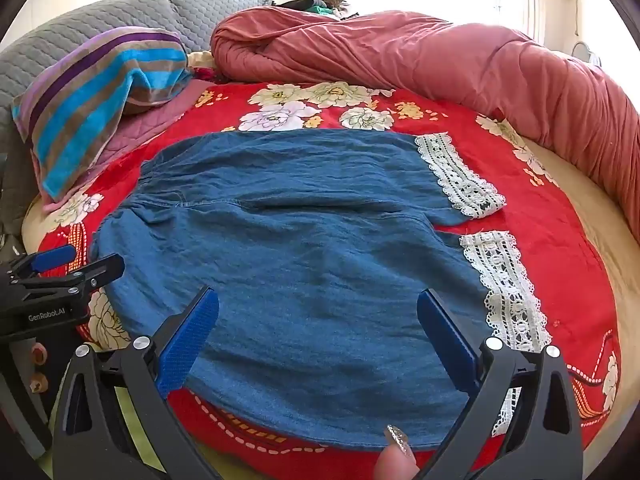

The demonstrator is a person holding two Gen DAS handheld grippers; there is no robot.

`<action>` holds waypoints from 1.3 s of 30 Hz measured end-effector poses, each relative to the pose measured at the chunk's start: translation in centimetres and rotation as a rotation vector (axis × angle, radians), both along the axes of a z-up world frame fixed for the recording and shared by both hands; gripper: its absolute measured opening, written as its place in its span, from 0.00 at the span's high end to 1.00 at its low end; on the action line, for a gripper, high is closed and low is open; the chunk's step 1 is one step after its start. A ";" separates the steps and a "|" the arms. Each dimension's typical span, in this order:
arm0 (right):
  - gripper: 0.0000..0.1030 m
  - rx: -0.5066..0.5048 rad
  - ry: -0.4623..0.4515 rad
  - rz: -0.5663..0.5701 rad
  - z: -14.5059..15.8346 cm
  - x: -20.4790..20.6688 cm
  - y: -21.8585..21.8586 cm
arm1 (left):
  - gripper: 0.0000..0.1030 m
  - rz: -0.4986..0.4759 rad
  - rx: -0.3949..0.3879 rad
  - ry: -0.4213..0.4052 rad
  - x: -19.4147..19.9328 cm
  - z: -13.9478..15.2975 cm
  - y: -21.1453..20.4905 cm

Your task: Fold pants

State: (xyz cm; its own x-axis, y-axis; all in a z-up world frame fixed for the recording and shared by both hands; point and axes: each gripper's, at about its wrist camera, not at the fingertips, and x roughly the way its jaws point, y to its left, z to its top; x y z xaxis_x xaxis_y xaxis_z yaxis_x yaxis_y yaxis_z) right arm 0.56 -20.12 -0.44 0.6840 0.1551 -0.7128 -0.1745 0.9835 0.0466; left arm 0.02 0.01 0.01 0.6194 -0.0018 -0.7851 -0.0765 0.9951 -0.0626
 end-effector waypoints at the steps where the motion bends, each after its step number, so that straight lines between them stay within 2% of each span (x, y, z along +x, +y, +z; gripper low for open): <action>1: 0.04 0.006 0.000 0.000 0.0 0.0 0.0 | 0.08 -0.001 0.000 0.000 0.0 0.0 0.0; 39: 0.04 0.001 0.015 -0.005 -0.5 0.1 -0.1 | 0.08 0.005 -0.002 -0.002 -0.2 -0.3 0.3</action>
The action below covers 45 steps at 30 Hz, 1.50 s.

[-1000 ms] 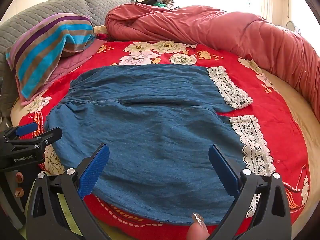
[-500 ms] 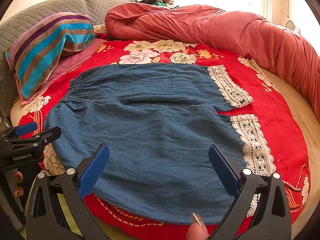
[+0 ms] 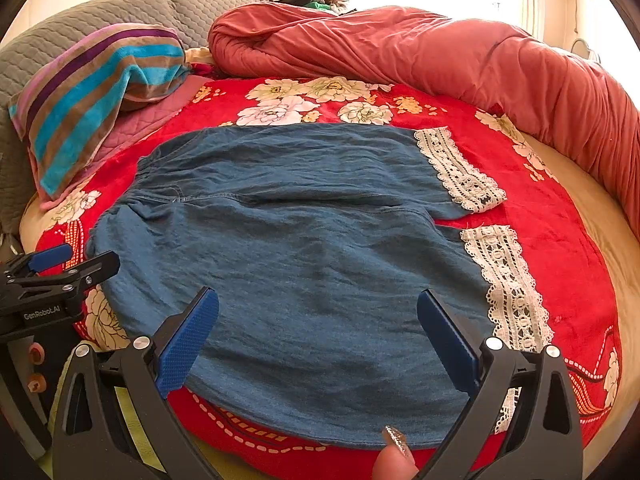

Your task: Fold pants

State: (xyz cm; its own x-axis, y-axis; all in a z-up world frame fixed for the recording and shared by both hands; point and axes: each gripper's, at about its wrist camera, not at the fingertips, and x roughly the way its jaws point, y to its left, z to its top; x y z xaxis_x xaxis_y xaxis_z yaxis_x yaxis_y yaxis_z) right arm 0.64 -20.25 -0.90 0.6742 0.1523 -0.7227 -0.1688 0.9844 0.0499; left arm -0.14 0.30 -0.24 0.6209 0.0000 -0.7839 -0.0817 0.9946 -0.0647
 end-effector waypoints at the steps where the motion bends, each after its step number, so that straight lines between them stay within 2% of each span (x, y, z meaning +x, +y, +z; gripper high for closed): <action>1: 0.04 -0.001 -0.001 -0.001 0.0 0.0 0.0 | 0.08 0.000 0.000 0.000 0.0 0.0 0.0; 27: 0.04 0.009 -0.005 0.019 0.0 0.9 -0.2 | 0.08 0.006 0.001 0.008 0.5 -0.3 0.5; 30: 0.04 0.009 -0.012 0.026 0.4 2.0 -0.2 | 0.08 0.012 0.006 0.013 1.3 -0.3 0.8; 38: 0.04 0.016 0.041 0.066 0.2 7.0 0.5 | 0.08 0.037 0.013 0.029 4.1 -0.2 2.6; 45: 0.04 0.010 0.039 0.146 0.7 12.4 2.2 | 0.08 0.093 -0.011 0.070 8.4 -0.4 6.4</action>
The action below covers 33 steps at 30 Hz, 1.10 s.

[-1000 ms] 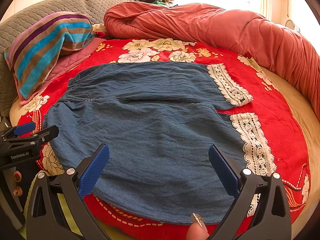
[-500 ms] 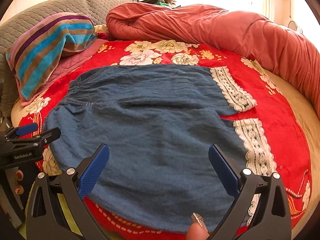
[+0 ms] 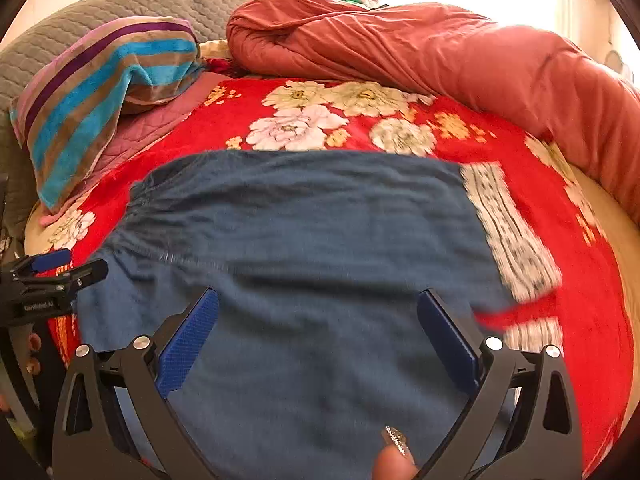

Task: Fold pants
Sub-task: 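Grasp the elastic waistband with the left gripper while the right gripper grasps its other end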

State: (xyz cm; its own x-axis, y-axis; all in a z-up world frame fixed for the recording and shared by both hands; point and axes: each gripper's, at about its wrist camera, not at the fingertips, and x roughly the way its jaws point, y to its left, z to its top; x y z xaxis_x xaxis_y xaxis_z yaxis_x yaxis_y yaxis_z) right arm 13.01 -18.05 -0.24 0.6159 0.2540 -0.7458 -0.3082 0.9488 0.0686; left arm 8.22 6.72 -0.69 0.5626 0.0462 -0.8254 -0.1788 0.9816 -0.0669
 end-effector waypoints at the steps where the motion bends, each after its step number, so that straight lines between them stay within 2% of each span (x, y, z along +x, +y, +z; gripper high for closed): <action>1: 0.04 -0.001 -0.001 0.010 0.0 0.6 0.3 | 0.08 0.005 0.000 0.000 0.3 0.1 0.3; 7: 0.04 -0.041 -0.030 0.111 0.1 5.1 3.2 | 0.08 0.034 -0.001 0.025 3.9 -0.2 3.5; 11: 0.04 -0.066 -0.027 0.176 0.0 7.8 5.1 | 0.08 -0.004 -0.016 0.033 5.9 -0.6 4.7; 16: 0.04 -0.136 -0.037 0.238 -0.7 11.2 7.6 | 0.08 -0.034 0.006 0.050 8.6 -1.3 5.4; 21: 0.04 -0.185 0.021 0.277 -2.6 15.2 9.0 | 0.08 -0.048 -0.017 0.034 11.0 -1.8 6.0; 25: 0.04 -0.230 0.054 0.315 -3.8 17.6 10.1 | 0.08 -0.039 0.034 0.063 12.7 -2.7 6.3; 26: 0.04 -0.237 0.056 0.323 -4.0 18.0 10.3 | 0.11 -0.042 0.045 0.063 12.9 -3.0 6.2; 28: 0.04 -0.257 0.056 0.330 -4.3 18.6 10.8 | 0.29 -0.062 0.053 0.059 13.2 -3.2 6.0; 29: 0.04 -0.260 0.059 0.341 -4.4 18.9 11.0 | 0.49 -0.075 0.053 0.057 13.3 -3.3 5.8; 30: 0.04 -0.262 0.060 0.347 -4.5 19.1 11.2 | 0.65 -0.096 0.041 0.050 13.4 -3.3 5.5; 33: 0.04 -0.261 0.057 0.372 -4.6 19.4 11.5 | 0.71 -0.119 0.097 0.022 12.8 -2.9 4.4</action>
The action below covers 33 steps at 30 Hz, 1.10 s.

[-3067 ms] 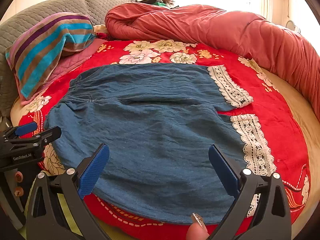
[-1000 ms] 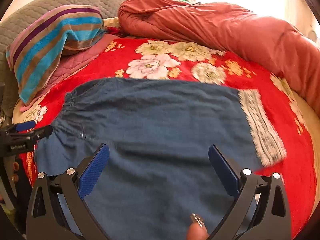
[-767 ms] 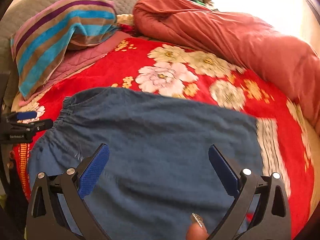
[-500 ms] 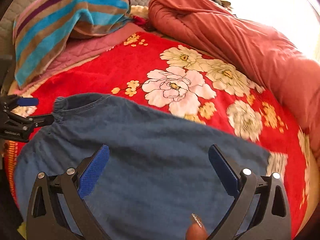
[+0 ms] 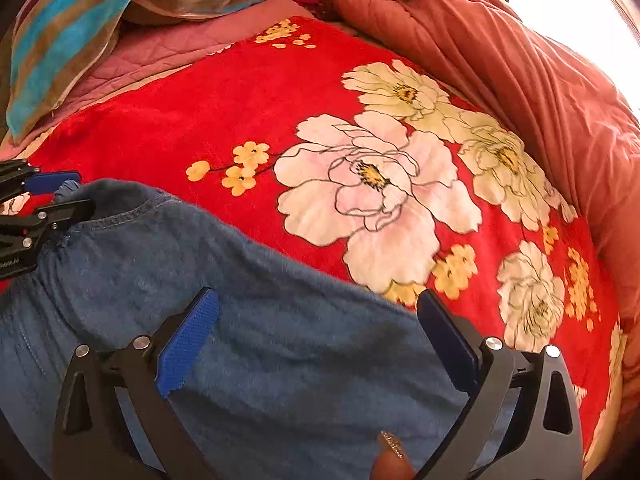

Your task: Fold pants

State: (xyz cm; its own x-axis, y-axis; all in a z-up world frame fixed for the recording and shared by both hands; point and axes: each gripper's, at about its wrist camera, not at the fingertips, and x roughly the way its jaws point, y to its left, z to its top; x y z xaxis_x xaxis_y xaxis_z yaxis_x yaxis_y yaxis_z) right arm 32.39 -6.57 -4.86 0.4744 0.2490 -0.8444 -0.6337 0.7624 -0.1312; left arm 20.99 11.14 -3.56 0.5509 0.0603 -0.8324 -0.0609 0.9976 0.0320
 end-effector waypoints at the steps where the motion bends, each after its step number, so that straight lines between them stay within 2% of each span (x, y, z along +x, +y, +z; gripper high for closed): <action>1: 0.04 0.003 -0.003 0.011 0.1 0.0 0.1 | 0.72 -0.008 0.011 -0.023 -0.5 0.4 -0.3; 6: 0.04 0.012 -0.019 0.125 0.4 -0.6 1.6 | 0.73 -0.017 -0.032 -0.118 -2.7 2.9 -0.3; 8: 0.05 -0.020 -0.040 0.178 0.0 -1.2 2.4 | 0.73 -0.018 -0.041 -0.143 -3.3 3.6 -0.4; 10: 0.10 -0.040 -0.045 0.208 -0.5 -1.6 3.0 | 0.73 -0.025 -0.050 -0.155 -3.9 4.0 -0.7; 12: 0.44 0.004 0.019 0.234 -0.8 -1.8 3.1 | 0.73 -0.027 -0.053 -0.154 -4.2 3.9 -1.0; 13: 0.50 0.032 0.040 0.235 -0.9 -2.0 3.1 | 0.73 -0.026 -0.051 -0.152 -4.4 3.8 -1.1; 15: 0.70 0.064 0.040 0.245 -0.6 -2.7 3.0 | 0.73 -0.013 -0.052 -0.150 -4.8 3.6 -1.2; 18: 0.83 0.116 0.015 0.236 0.6 -4.1 2.1 | 0.73 0.003 -0.060 -0.161 -5.8 3.5 -0.9; 20: 0.86 0.171 0.002 0.221 1.9 -5.5 0.9 | 0.73 0.004 -0.063 -0.169 -6.4 3.6 -0.8; 25: 0.86 0.238 -0.048 0.195 4.7 -9.2 -1.0 | 0.73 0.003 -0.094 -0.202 -8.0 4.6 -1.0; 33: 0.88 0.337 -0.098 0.175 7.3 -15.6 -3.4 | 0.73 -0.027 -0.085 -0.257 -11.2 6.0 -2.1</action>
